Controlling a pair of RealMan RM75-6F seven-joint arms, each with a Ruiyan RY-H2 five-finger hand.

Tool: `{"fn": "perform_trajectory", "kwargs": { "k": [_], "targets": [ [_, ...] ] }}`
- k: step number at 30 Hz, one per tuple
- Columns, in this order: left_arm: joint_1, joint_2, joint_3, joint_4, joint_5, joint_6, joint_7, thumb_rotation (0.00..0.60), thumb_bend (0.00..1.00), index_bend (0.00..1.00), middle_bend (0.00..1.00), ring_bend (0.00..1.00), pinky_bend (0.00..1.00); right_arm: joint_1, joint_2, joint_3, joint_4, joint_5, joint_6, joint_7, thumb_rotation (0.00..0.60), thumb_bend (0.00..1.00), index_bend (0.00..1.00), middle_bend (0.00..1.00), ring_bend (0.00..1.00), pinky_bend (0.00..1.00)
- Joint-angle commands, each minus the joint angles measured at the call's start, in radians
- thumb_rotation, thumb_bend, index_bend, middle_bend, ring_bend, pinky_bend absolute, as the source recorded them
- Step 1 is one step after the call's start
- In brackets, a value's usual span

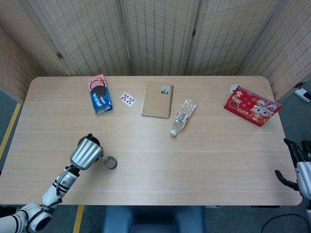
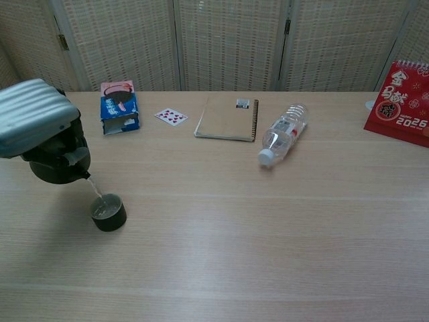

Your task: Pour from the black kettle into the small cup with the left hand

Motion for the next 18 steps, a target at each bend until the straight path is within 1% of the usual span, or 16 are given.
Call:
{"fn": "perform_trajectory", "kwargs": {
  "k": [1, 18],
  "targets": [
    [0.000, 0.000, 0.000, -0.001, 0.000, -0.001, -0.002, 0.550, 0.52, 1.00, 1.00, 0.93, 0.53, 0.000, 0.000, 0.000, -0.001, 0.000, 0.000, -0.001, 0.600, 0.29, 0.03, 0.16, 0.27, 0.00],
    [0.003, -0.002, 0.000, 0.005, 0.010, 0.005, 0.017, 0.560, 0.53, 1.00, 1.00, 0.93, 0.53, -0.001, 0.002, 0.000, -0.001, 0.000, 0.002, -0.001, 0.600, 0.29, 0.03, 0.16, 0.27, 0.00]
  ]
}}
